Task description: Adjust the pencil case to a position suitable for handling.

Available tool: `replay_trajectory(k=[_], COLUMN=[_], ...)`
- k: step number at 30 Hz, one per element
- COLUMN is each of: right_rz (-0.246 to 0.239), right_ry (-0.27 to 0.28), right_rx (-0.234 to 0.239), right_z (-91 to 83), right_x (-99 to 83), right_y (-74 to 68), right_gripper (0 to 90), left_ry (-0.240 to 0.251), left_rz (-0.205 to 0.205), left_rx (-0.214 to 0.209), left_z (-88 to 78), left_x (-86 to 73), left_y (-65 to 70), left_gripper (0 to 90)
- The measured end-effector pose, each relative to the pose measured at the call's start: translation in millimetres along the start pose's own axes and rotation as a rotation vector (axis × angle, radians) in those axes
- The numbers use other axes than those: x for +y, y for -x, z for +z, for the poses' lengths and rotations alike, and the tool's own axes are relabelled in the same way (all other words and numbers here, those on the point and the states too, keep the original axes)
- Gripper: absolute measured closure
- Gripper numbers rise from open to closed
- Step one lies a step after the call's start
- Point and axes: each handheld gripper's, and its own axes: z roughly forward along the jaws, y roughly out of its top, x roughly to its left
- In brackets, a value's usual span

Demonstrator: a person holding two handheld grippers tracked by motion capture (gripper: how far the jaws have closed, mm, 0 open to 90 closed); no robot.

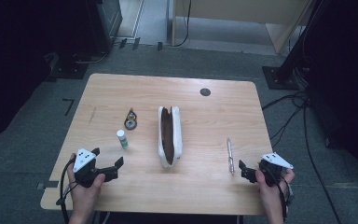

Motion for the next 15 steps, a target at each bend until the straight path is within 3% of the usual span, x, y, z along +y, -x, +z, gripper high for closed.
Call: replay_trajectory(k=[4,9,11,12,13,15], right_rz=[0.035,0.003,0.009,0.006,-0.012,-0.014], right_ry=[-0.027,-0.051,-0.071,-0.094,-0.1,-0.1], right_rx=[-0.006,-0.039,-0.033,-0.053,-0.07,-0.062], right_z=[8.4,10.9,11.9,13.2,13.5,13.4], right_x=[-10.0,-8.9,-8.9,-8.9,-9.2,-9.4], right_y=[13.3,12.6,13.0,12.9,12.5,11.1], right_gripper=[2.1,2.9,3.0,2.8,3.0,2.9], left_ry=[-0.019,-0.025,-0.024,-0.026,-0.028,-0.03], left_rz=[-0.01,-0.027,-0.024,-0.025,-0.019,-0.009], left_rx=[0.02,0.004,0.001,0.001,0.002,-0.002], left_z=[13.4,29.3,34.8,37.8,41.0,47.2], left_x=[-3.5,-2.3,-0.7,0.1,0.9,2.4], left_y=[-9.3,-14.1,-13.9,-13.5,-12.9,-11.6], left_gripper=[0.0,0.0,0.0,0.0,0.0,0.0])
